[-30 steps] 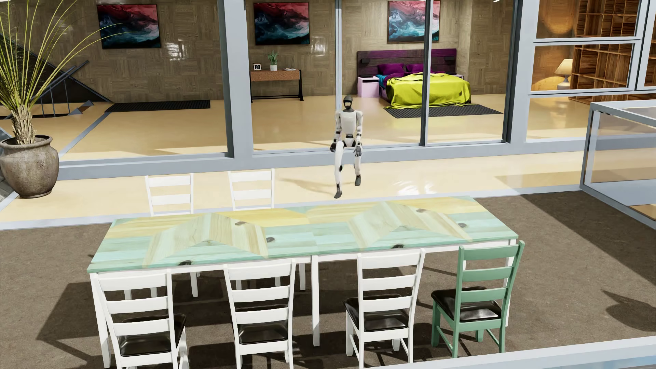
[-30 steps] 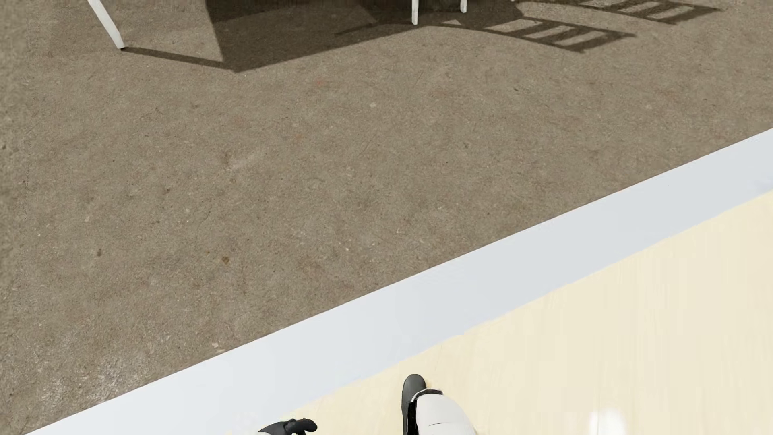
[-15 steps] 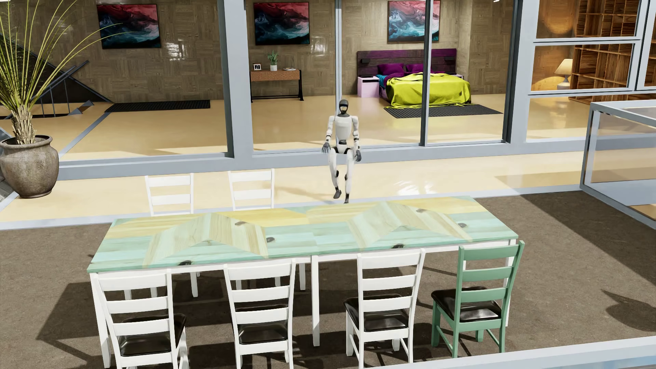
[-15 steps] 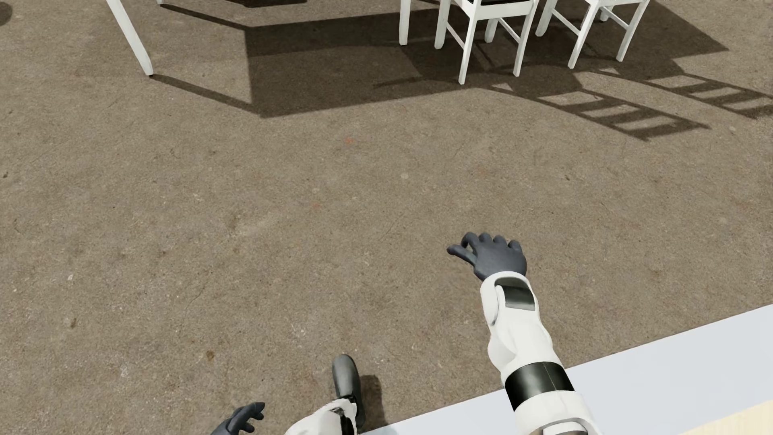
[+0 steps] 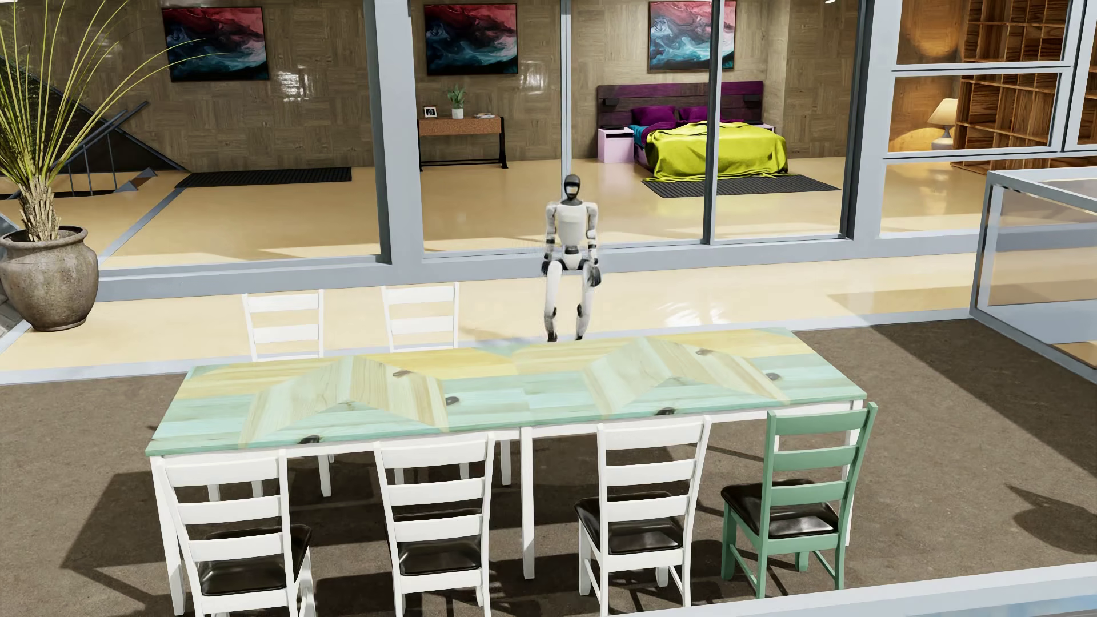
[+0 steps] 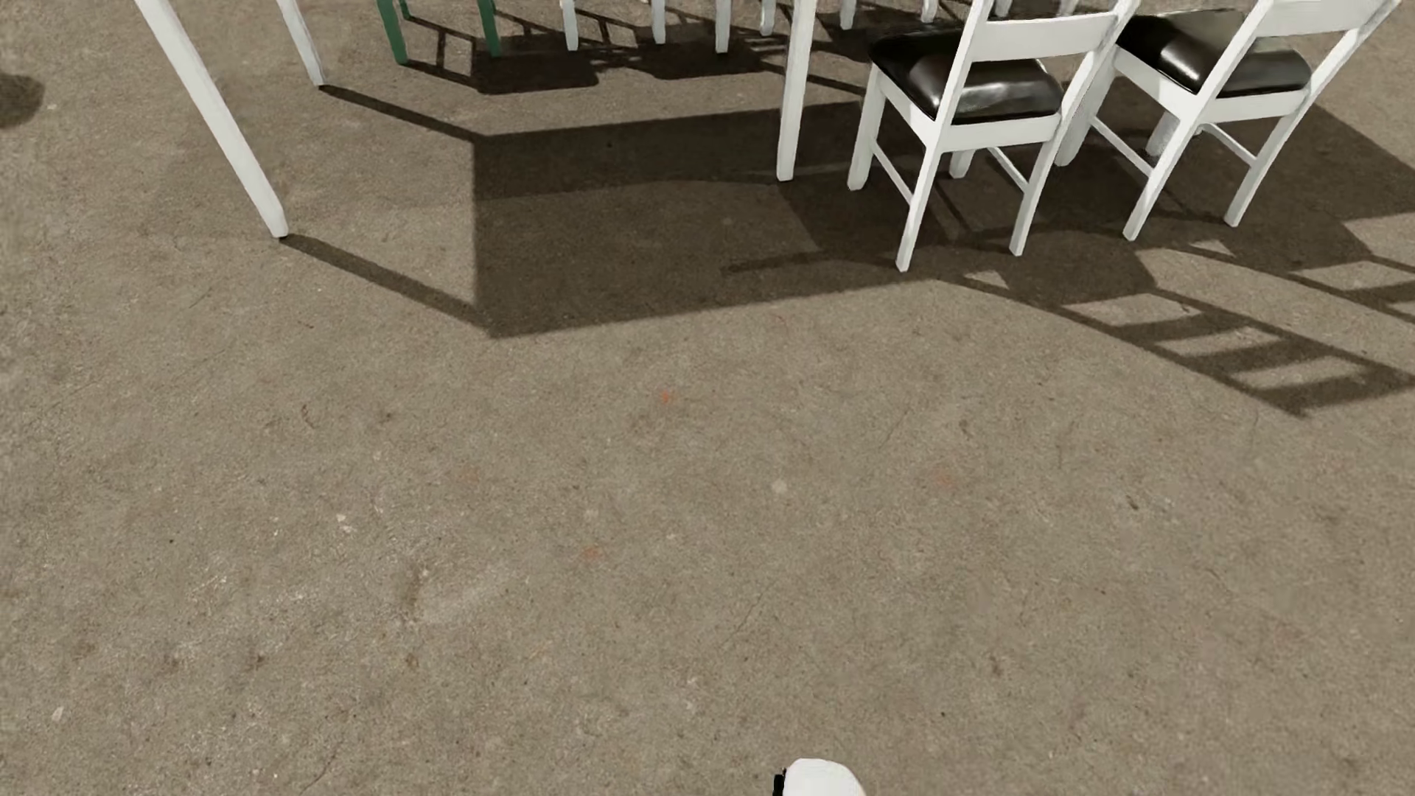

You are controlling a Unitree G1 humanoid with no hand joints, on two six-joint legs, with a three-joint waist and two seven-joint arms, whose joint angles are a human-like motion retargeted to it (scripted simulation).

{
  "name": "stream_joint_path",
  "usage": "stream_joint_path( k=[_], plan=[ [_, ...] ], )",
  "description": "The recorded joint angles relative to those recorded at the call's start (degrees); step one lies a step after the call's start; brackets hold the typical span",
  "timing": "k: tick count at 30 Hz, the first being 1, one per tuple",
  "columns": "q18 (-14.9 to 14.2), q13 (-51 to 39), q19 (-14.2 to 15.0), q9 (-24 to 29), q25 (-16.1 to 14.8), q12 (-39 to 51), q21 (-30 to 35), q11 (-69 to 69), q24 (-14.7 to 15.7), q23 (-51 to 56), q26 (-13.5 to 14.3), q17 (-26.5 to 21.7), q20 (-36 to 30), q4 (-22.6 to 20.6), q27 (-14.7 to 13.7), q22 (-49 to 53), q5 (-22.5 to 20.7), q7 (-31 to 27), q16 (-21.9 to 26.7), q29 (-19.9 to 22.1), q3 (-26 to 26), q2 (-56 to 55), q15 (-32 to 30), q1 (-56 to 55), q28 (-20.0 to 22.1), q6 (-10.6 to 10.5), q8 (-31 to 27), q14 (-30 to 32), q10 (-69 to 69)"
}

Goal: Walk towards the table

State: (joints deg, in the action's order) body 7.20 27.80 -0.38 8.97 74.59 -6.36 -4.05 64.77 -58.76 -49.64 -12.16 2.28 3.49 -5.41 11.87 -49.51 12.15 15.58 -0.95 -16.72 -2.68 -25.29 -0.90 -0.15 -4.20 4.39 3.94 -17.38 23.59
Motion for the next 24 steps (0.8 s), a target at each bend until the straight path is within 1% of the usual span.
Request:
stream_joint_path(
  k=[1, 2, 3, 4, 5, 6, 7, 8, 9, 10, 11, 12, 13, 14, 15, 16, 17, 18, 19, 20, 21, 22, 23, 24],
  plan=[
    [-0.42, 1.76, -1.58, -0.15, -1.88, 2.17, -3.17, -9.95, 0.24, 1.04, 0.87, 1.77, -0.71, -0.97, 1.31, 0.95, 2.34, -2.12, 0.41, -0.17, -0.99, -1.08, 0.13, 2.42, 0.40, 0.17, 3.79, -1.07, -1.34],
    [-0.78, 2.25, -2.10, -0.31, -0.38, 4.12, -3.08, -22.57, 1.06, 1.54, 1.81, 2.02, -1.18, -1.81, 1.62, 2.23, 3.19, -3.92, 0.72, -0.14, -1.80, -1.01, -0.85, 4.84, 1.03, 0.36, 7.75, -2.00, -2.91],
    [-1.08, 1.67, -0.69, -0.48, 3.60, 5.70, -0.94, -36.58, 2.22, 1.56, 2.79, 1.10, -1.51, -2.42, 0.93, 3.76, 1.48, -5.36, 1.02, -0.31, -2.39, -0.50, -2.83, 7.29, 1.86, 0.43, 9.41, -2.71, -4.75],
    [-1.35, 0.32, 2.66, -0.63, 8.42, 6.78, 1.55, -48.79, 3.64, 1.49, 3.79, -0.47, -1.77, -2.78, -0.27, 5.37, -2.15, -6.36, 1.26, -1.07, -2.76, -0.58, -3.86, 9.73, 2.89, 0.29, 6.94, -3.24, -6.54],
    [-1.63, -1.43, 7.00, -0.73, 12.48, 7.27, 2.92, -56.09, 5.23, 1.81, 4.66, -2.11, -1.92, -2.94, -1.33, 6.91, -6.00, -6.68, 1.42, -1.78, -2.86, -1.56, -2.54, 12.08, 4.01, 0.00, 1.87, -3.84, -7.53],
    [-1.98, -3.53, 9.70, -0.80, 14.90, 7.04, 2.72, -57.84, 6.88, 2.52, 5.21, -3.35, -1.83, -2.91, -1.75, 8.37, -8.82, -6.08, 1.64, -1.91, -2.57, -2.67, -1.06, 14.26, 5.01, -0.28, -0.59, -4.54, -7.61],
    [-2.28, -5.92, 6.64, -0.82, 15.41, 6.21, 1.02, -54.86, 8.44, 3.69, 5.39, -3.95, -1.59, -2.77, -1.28, 9.66, -10.51, -4.85, 1.91, -1.03, -2.14, -3.70, -2.50, 16.21, 5.73, -0.55, 0.75, -4.57, -7.05],
    [-2.60, -8.12, 0.75, -0.84, 14.06, 5.17, -1.85, -50.38, 9.59, 5.62, 5.19, -3.71, -1.60, -2.35, -0.09, 10.43, -12.01, -3.94, 2.16, 1.24, -2.00, -4.36, -5.93, 17.85, 5.98, -1.00, 1.10, -3.29, -5.56],
    [-2.94, -9.68, -2.26, -0.87, 10.85, 4.15, -5.48, -46.43, 10.03, 8.37, 4.53, -2.59, -2.10, -1.44, 1.26, 10.45, -13.20, -3.79, 2.47, 4.64, -2.18, -4.20, -8.96, 19.02, 5.71, -1.66, 0.30, -0.58, -2.72],
    [-3.41, -10.77, -4.48, -0.86, 6.16, 3.30, -9.16, -42.71, 9.85, 11.48, 3.42, -0.92, -2.95, 0.05, 2.46, 9.70, -13.47, -4.25, 2.85, 8.83, -2.47, -3.41, -10.11, 18.95, 4.93, -2.52, 1.03, 3.66, 2.04],
    [-4.62, -12.01, -6.24, -0.78, 0.31, 2.61, -12.41, -38.72, 9.20, 14.00, 1.85, 0.89, -3.84, 2.14, 3.36, 8.38, -13.56, -5.01, 3.24, 12.92, -2.79, -2.64, -7.37, 17.18, 3.73, -3.55, 2.45, 9.02, 9.69],
    [-6.79, -13.88, -6.44, -0.69, -5.70, 1.93, -14.74, -35.64, 8.05, 15.09, -0.06, 2.26, -4.83, 4.65, 4.19, 7.04, -13.69, -5.83, 3.60, 15.91, -2.97, -1.17, -3.60, 13.76, 2.19, -4.65, 3.81, 14.28, 19.91],
    [-8.41, -16.21, -6.50, -0.66, -10.55, 1.12, -16.10, -34.38, 6.61, 14.49, -1.74, 2.81, -5.85, 7.50, 5.18, 6.12, -13.95, -6.49, 3.98, 17.48, -2.88, 1.16, -0.54, 9.14, 0.49, -5.67, 5.04, 19.12, 30.48],
    [-7.81, -18.59, -6.39, -0.68, -13.09, 0.26, -16.41, -34.38, 5.37, 12.52, -2.60, 2.43, -6.45, 10.58, 6.36, 5.68, -14.45, -6.78, 4.33, 17.41, -2.48, 3.99, 1.81, 4.10, -1.00, -6.55, 5.97, 21.08, 39.37],
    [-6.63, -21.52, -6.22, -0.73, -12.85, -0.82, -15.11, -35.29, 4.76, 9.83, -2.55, 1.53, -6.37, 13.55, 8.30, 5.96, -15.10, -6.84, 4.37, 16.05, -1.78, 7.18, 3.63, -0.95, -1.83, -7.30, 6.55, 18.75, 45.83],
    [-5.29, -24.61, -6.04, -0.80, -10.49, -2.08, -12.25, -36.94, 5.06, 7.00, -2.00, 0.43, -5.48, 16.12, 9.86, 6.85, -15.87, -6.85, 4.19, 14.33, -0.85, 10.62, 4.98, -5.88, -1.94, -7.88, 6.77, 16.71, 49.75],
    [-4.43, -27.47, -5.87, -0.90, -6.69, -3.48, -7.91, -38.86, 6.29, 4.46, -1.34, -0.80, -3.75, 18.29, 10.06, 8.19, -16.73, -6.57, 4.01, 12.46, 0.24, 14.02, 6.10, -10.41, -1.42, -8.29, 6.59, 16.53, 51.03],
    [-3.88, -30.09, -5.73, -1.04, -2.06, -5.02, -2.54, -40.60, 8.22, 2.65, -0.73, -2.12, -1.44, 19.73, 8.58, 9.77, -17.62, -6.01, 3.72, 10.70, 1.39, 17.14, 7.18, -14.42, -0.46, -8.55, 6.07, 16.46, 49.61],
    [-3.70, -32.52, -5.61, -1.20, 2.54, -6.47, 2.88, -41.82, 10.37, 2.05, -0.26, -3.49, 1.07, 20.23, 5.84, 11.30, -18.43, -5.41, 3.36, 9.63, 2.52, 19.80, 8.41, -17.91, 0.64, -8.68, 5.28, 15.78, 45.62],
    [-4.04, -34.77, -5.53, -1.39, 6.35, -7.71, 7.57, -42.62, 12.37, 2.61, -0.10, -4.70, 3.50, 20.05, 2.77, 12.53, -19.14, -4.82, 2.92, 9.30, 3.50, 22.06, 9.83, -20.62, 1.82, -8.70, 4.34, 15.16, 39.00],
    [-4.75, -36.76, -5.45, -1.59, 8.58, -8.84, 10.89, -43.28, 13.95, 3.85, -0.35, -5.29, 5.70, 19.33, 0.20, 13.37, -19.72, -4.39, 2.34, 9.61, 4.27, 24.11, 11.33, -22.26, 3.19, -8.66, 3.35, 15.37, 29.43],
    [-5.66, -38.27, -5.33, -1.85, 8.89, -9.75, 12.62, -44.30, 15.09, 5.50, -0.95, -5.19, 7.55, 18.11, -1.44, 13.56, -20.26, -4.41, 1.67, 10.36, 4.78, 26.24, 12.72, -22.64, 4.76, -8.56, 2.40, 16.35, 16.90],
    [-6.97, -39.12, -5.16, -2.17, 7.54, -10.41, 13.18, -46.04, 15.80, 7.26, -1.77, -4.56, 8.90, 16.59, -2.42, 12.95, -20.80, -5.11, 1.00, 11.12, 5.03, 28.68, 13.86, -21.87, 5.95, -8.42, 1.49, 17.88, 2.38],
    [-8.88, -39.28, -4.97, -2.42, 5.40, -10.79, 13.19, -47.91, 15.86, 9.05, -2.86, -3.77, 9.58, 15.35, -3.05, 11.52, -21.29, -5.90, 0.52, 11.58, 5.04, 31.33, 14.92, -21.30, 6.20, -8.25, 0.70, 18.33, -9.95]
  ],
)
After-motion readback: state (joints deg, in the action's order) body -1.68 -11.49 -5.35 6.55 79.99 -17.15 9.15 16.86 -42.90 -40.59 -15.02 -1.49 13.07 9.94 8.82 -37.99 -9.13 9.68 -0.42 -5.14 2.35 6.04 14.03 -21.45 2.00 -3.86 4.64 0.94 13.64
